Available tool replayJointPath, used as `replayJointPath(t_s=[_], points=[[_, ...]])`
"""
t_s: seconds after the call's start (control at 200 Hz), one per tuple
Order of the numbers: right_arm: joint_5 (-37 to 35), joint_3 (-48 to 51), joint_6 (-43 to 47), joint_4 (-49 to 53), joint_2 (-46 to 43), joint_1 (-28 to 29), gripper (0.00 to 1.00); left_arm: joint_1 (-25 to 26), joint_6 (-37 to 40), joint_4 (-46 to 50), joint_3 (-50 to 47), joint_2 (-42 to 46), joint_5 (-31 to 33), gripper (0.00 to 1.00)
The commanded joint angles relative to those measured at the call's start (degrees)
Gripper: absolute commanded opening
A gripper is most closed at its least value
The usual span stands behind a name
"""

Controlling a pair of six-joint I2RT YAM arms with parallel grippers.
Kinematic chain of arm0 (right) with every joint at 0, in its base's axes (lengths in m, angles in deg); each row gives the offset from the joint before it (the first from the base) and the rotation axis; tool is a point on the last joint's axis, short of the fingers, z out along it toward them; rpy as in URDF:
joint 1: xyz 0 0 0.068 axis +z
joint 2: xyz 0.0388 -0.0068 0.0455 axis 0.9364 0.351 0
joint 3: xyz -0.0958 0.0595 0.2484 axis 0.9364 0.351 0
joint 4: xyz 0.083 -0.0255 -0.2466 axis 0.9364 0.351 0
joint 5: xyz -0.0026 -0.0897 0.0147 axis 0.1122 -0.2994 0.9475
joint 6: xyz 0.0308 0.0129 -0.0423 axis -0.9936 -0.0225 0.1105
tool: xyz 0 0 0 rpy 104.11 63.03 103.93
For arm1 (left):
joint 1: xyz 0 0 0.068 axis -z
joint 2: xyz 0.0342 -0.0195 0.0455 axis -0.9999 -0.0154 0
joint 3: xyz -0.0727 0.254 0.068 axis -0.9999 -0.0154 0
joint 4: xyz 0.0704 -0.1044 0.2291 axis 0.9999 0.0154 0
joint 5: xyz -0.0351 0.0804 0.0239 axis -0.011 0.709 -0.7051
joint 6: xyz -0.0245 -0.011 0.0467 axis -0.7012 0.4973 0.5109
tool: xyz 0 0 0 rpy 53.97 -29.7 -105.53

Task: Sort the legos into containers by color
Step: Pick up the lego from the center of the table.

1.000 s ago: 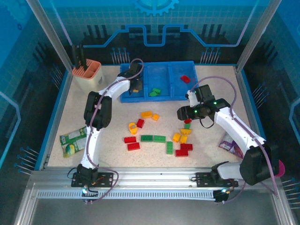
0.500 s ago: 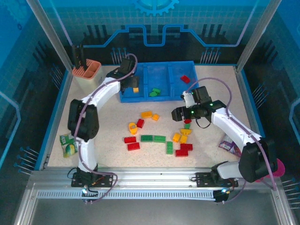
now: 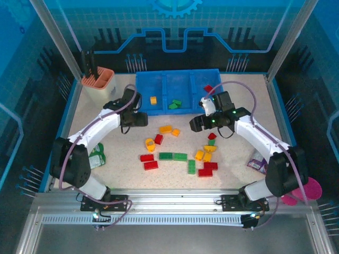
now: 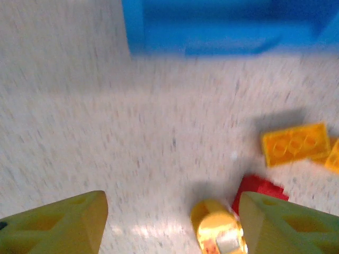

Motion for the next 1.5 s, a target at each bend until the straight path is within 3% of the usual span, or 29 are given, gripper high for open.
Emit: replayJointPath(t_s=[0.0, 0.245, 0.515, 0.676, 1.006, 1.211, 1.336, 1.496], points=[[4.2, -2.6, 2.0, 1.6, 2.9, 0.6, 0.9, 1.0, -7.9, 1.0, -4.1, 2.9, -6.1, 0.69], [4.7, -3.4, 1.6, 0.5, 5.8, 0.9, 0.92, 6.0, -15.7, -6.0, -12.5, 4.4, -8.0, 0.7], [2.8, -4.3, 2.6, 1.9, 7.7, 1.2, 0.92, 8.7, -16.2, -7.5, -13.4, -0.4, -8.8, 0.74], [2.8, -3.8, 2.6, 1.9, 7.8, 1.2, 1.0, 9.6, -16.3, -8.2, -13.4, -3.0, -8.1, 0.76], [2.8, -3.4, 2.6, 2.3, 8.1, 1.3, 1.0, 10.5, -16.6, -10.5, -12.0, -8.3, -8.1, 0.77], [2.8, -3.3, 2.5, 2.5, 8.8, 1.4, 0.95, 10.5, -16.2, -9.7, -12.0, -9.1, -6.7, 0.65], [3.0, -3.6, 2.3, 2.4, 9.6, 1.5, 0.94, 10.5, -15.0, -9.7, -11.7, -9.8, -6.7, 0.39], [3.4, -3.8, 2.3, 2.4, 10.1, 1.8, 0.94, 10.4, -12.9, -7.2, -10.4, -9.5, -5.3, 0.37]])
